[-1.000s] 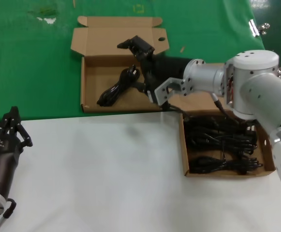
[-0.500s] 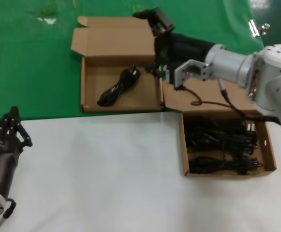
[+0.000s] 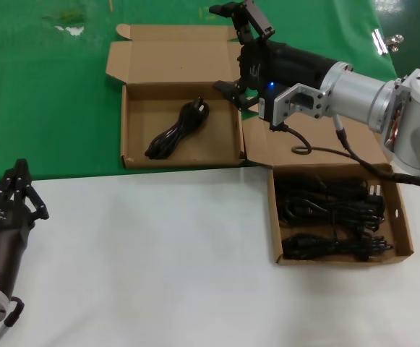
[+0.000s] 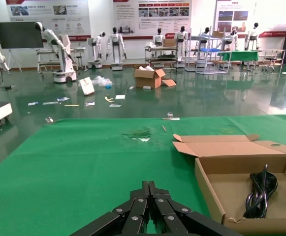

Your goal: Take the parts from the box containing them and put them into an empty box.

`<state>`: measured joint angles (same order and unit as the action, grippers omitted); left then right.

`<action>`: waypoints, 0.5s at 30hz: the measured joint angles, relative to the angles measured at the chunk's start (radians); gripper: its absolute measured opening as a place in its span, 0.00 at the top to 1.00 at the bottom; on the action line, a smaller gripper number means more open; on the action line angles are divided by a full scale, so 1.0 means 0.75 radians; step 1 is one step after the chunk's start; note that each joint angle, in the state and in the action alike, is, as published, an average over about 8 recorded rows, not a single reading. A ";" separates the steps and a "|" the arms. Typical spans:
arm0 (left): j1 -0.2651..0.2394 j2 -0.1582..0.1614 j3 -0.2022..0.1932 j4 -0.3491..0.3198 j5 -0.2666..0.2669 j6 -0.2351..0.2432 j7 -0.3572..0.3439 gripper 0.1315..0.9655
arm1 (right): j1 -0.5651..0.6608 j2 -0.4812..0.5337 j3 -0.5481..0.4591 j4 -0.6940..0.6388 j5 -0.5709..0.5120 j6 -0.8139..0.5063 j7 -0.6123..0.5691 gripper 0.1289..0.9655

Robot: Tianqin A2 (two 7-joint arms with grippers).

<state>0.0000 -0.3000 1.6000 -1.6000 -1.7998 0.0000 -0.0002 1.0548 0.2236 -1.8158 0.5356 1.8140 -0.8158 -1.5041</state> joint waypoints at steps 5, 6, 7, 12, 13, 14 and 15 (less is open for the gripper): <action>0.000 0.000 0.000 0.000 0.000 0.000 0.000 0.96 | -0.040 0.003 0.008 0.040 -0.001 0.031 0.056 0.00; 0.000 0.000 0.000 0.000 0.000 0.000 0.000 0.96 | -0.054 0.004 0.011 0.054 -0.001 0.041 0.076 0.00; 0.000 0.000 0.000 0.000 0.000 0.000 0.000 0.95 | -0.068 0.005 0.014 0.068 -0.001 0.052 0.096 0.00; 0.000 0.000 0.000 0.000 0.000 0.000 0.000 0.88 | -0.149 0.011 0.031 0.151 -0.002 0.115 0.213 0.00; 0.000 0.000 0.000 0.000 0.000 0.000 0.000 0.87 | -0.168 0.012 0.034 0.169 -0.002 0.130 0.239 0.00; 0.000 0.000 0.000 0.000 0.000 0.000 0.000 0.85 | -0.186 0.014 0.038 0.188 -0.002 0.144 0.265 0.00; 0.000 0.000 0.000 0.000 0.000 0.000 0.000 0.85 | -0.205 0.015 0.042 0.207 -0.003 0.158 0.292 0.00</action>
<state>0.0000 -0.3000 1.6000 -1.6000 -1.7998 0.0000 -0.0002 0.9012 0.2348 -1.7844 0.6906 1.8119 -0.6971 -1.2851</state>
